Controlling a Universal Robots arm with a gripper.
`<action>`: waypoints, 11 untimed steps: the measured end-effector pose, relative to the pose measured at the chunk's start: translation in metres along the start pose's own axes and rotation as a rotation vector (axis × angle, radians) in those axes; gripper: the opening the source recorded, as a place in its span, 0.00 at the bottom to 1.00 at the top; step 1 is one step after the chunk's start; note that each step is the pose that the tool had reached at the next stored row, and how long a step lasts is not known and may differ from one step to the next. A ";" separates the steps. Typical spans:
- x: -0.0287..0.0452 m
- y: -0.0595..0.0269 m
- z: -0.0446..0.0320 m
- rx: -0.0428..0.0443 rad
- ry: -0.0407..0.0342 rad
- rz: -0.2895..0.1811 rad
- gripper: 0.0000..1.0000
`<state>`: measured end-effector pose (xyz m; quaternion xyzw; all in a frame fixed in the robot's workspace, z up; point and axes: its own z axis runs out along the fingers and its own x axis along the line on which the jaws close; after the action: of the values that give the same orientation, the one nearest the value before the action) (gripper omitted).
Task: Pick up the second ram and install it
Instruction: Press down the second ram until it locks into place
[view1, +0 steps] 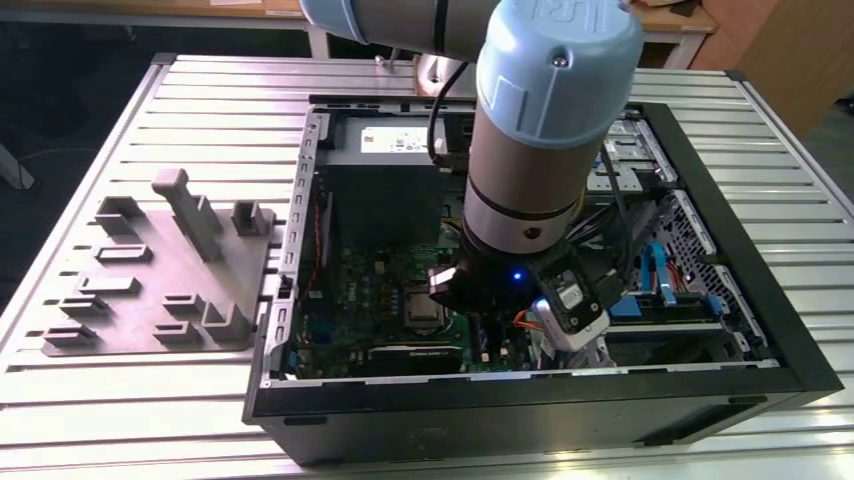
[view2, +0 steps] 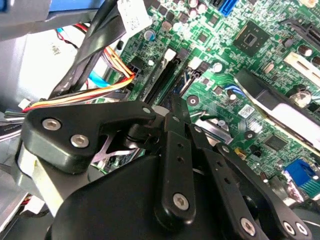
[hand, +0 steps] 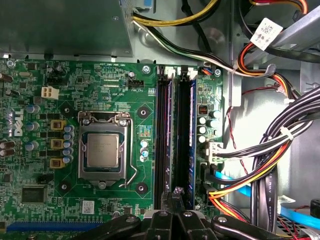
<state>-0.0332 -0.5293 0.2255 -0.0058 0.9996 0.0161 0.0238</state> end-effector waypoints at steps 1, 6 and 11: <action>0.0000 0.0000 0.0000 0.0001 0.0001 0.000 0.10; 0.0002 -0.0002 0.0041 0.0003 0.0001 0.000 0.10; 0.0002 -0.0002 0.0049 -0.0001 0.0000 0.000 0.10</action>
<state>-0.0332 -0.5293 0.2206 -0.0058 0.9996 0.0161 0.0238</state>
